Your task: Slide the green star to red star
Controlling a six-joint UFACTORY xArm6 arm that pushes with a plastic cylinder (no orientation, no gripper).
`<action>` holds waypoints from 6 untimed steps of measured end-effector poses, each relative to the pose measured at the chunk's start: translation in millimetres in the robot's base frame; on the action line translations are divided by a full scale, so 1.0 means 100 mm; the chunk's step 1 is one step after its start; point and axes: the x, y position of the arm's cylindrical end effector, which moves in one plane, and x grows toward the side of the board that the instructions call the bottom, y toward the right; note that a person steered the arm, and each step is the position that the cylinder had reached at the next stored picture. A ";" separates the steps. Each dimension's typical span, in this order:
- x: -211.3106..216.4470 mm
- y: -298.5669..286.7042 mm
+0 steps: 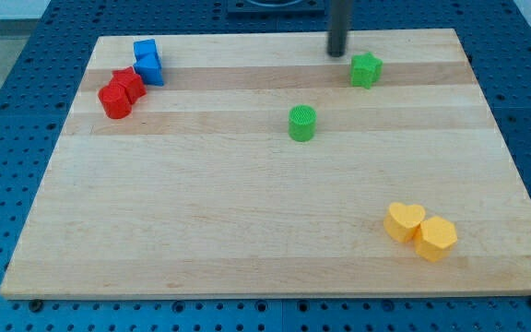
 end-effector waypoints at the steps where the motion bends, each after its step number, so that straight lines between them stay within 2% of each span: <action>1: 0.18 0.77; 2: 0.24 0.02; 3: 0.44 0.19; 4: 0.47 0.60; 5: 0.62 -0.71; 6: 0.64 -1.11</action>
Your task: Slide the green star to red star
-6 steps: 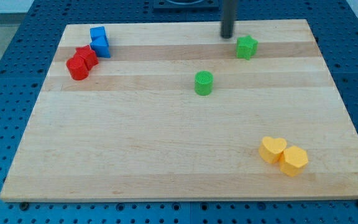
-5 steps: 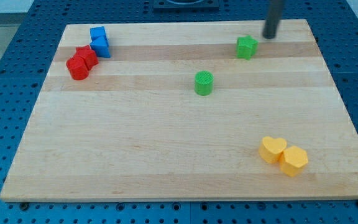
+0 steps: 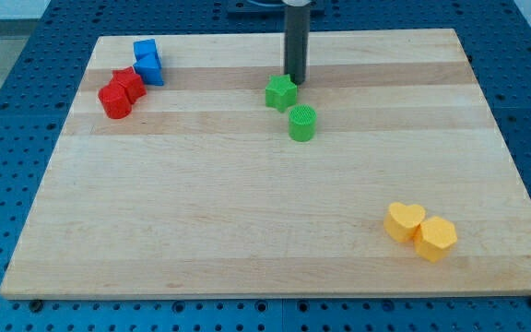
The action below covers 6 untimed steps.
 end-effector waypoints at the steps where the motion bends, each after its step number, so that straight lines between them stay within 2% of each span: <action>1: 0.08 0.61; 2: 0.23 -0.23; 3: 0.36 -0.68; 4: 0.45 -0.29; 6: 0.68 -0.62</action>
